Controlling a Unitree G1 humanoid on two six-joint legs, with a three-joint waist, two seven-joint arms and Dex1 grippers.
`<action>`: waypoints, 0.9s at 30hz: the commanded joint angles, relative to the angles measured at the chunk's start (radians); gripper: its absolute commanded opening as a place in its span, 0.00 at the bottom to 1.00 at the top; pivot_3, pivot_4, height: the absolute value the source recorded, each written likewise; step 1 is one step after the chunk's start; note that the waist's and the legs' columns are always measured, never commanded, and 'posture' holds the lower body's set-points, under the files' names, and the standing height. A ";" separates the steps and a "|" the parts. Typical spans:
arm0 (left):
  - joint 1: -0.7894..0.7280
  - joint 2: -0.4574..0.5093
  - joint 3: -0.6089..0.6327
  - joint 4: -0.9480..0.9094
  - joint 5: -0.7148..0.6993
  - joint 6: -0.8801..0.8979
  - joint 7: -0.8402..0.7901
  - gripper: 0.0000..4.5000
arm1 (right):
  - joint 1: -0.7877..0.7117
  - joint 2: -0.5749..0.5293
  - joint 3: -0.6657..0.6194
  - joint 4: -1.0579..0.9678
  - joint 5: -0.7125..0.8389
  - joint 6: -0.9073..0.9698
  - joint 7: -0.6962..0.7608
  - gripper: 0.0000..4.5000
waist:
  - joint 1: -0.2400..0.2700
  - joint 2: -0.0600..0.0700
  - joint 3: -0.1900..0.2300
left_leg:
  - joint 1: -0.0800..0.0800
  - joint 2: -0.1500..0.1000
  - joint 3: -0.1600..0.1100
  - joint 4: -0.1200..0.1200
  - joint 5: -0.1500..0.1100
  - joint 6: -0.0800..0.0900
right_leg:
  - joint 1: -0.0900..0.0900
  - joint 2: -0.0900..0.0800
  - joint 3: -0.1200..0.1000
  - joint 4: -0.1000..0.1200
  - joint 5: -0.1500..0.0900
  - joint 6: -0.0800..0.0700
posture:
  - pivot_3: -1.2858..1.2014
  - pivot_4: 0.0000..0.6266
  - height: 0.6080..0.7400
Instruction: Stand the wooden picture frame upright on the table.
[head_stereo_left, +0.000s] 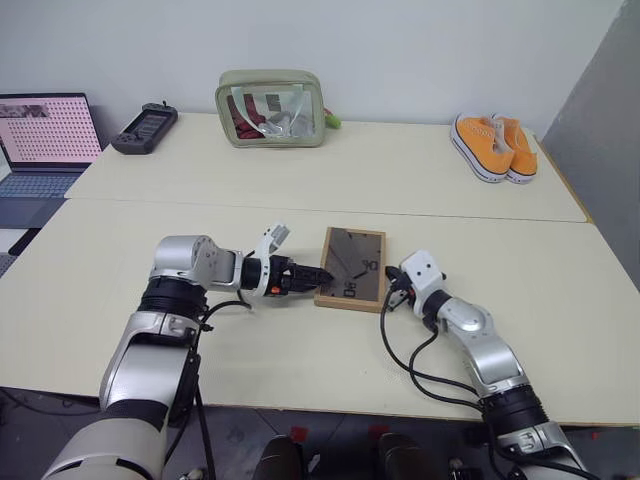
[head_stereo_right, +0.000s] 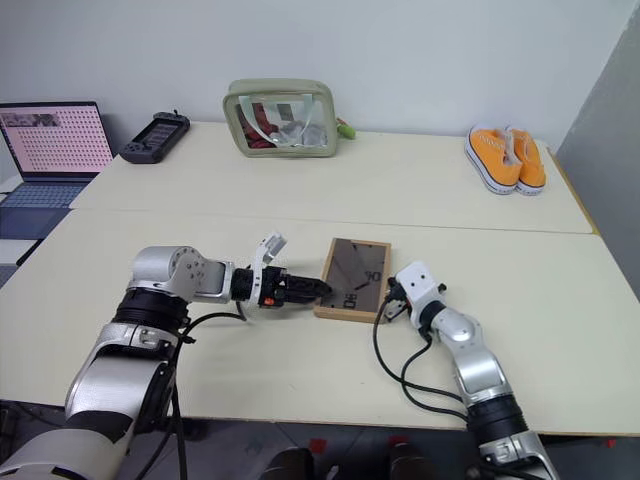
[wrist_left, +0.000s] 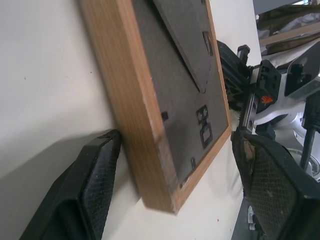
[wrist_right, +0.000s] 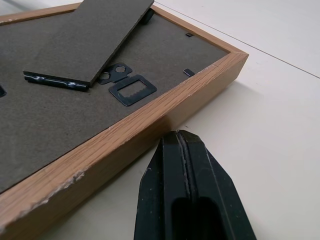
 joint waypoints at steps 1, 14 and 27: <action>-0.028 -0.012 0.019 0.024 0.011 -0.022 0.003 0.83 | -0.012 0.023 0.031 -0.012 -0.003 -0.005 0.005 0.00 | 0.000 0.000 0.000 | 0.000 0.000 0.000 0.000 0.000 0.000 | 0.000 0.000 0.000 0.000 0.000 0.000 | 0.52 0.24 1.00; -0.029 -0.017 0.033 0.021 0.011 -0.016 0.011 0.83 | -0.063 0.086 0.034 0.056 -0.006 -0.011 -0.020 0.00 | -0.004 0.000 0.000 | 0.000 0.000 0.000 0.000 0.000 0.000 | 0.000 0.000 0.000 0.001 0.000 0.000 | 0.52 0.24 1.00; -0.024 -0.021 0.063 0.004 -0.016 0.010 -0.004 0.60 | -0.075 0.071 0.015 0.076 -0.011 -0.022 -0.023 0.00 | -0.005 0.000 0.000 | 0.000 0.000 0.000 0.000 0.000 0.000 | 0.000 0.000 0.000 0.001 0.000 0.000 | 0.52 0.24 1.00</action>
